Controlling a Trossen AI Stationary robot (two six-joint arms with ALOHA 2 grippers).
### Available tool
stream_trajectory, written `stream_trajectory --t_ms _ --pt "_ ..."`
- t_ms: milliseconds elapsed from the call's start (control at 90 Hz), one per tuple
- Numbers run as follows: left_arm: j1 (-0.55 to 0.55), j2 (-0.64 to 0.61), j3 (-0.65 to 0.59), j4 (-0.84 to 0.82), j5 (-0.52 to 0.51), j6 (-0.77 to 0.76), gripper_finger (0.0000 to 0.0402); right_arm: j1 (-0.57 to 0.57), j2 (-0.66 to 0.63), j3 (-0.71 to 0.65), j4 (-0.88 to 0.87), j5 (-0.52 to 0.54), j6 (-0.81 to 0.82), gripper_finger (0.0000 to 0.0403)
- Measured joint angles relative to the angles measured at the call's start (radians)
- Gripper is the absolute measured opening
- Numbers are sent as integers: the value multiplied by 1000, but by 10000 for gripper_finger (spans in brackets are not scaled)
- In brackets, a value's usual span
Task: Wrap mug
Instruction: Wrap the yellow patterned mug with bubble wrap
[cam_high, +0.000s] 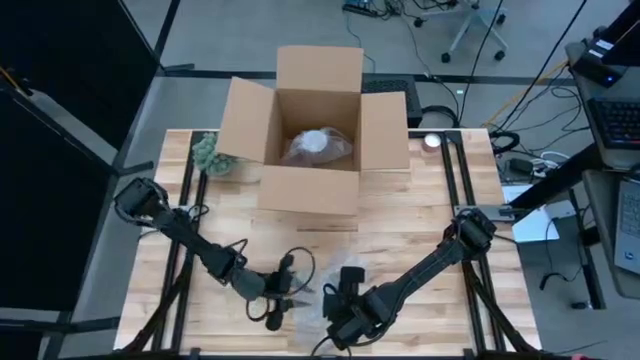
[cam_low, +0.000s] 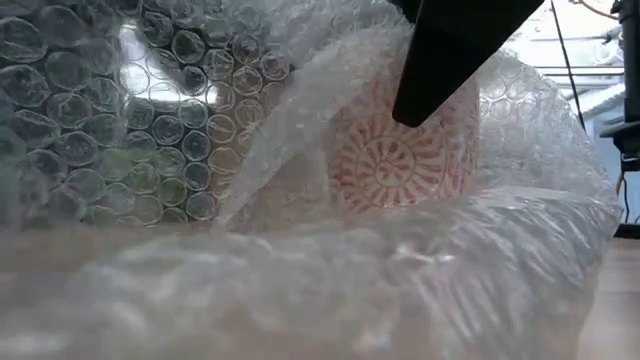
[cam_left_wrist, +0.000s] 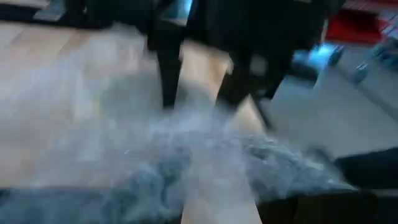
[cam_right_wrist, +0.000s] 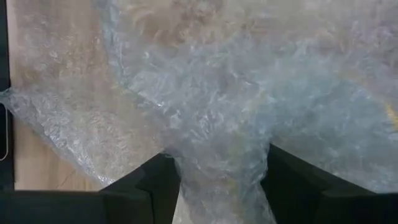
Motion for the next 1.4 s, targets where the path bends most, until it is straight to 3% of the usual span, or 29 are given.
stream_trajectory --t_ms 200,444,867,1000,1178,1400 --pt "46 109 113 -13 47 86 138 0 0 0 0 0 -2 183" --pt "87 229 189 9 64 86 138 0 -6 1 -10 -14 -3 183" --pt "92 231 188 2 64 82 138 29 -25 257 -330 -57 -2 183" --pt "93 231 188 2 64 82 138 38 -26 344 -322 -34 -30 183" --pt "93 231 187 2 64 82 138 15 -4 348 -264 57 -115 183" --pt "93 231 186 2 62 79 138 -13 84 347 -319 -79 -113 183"
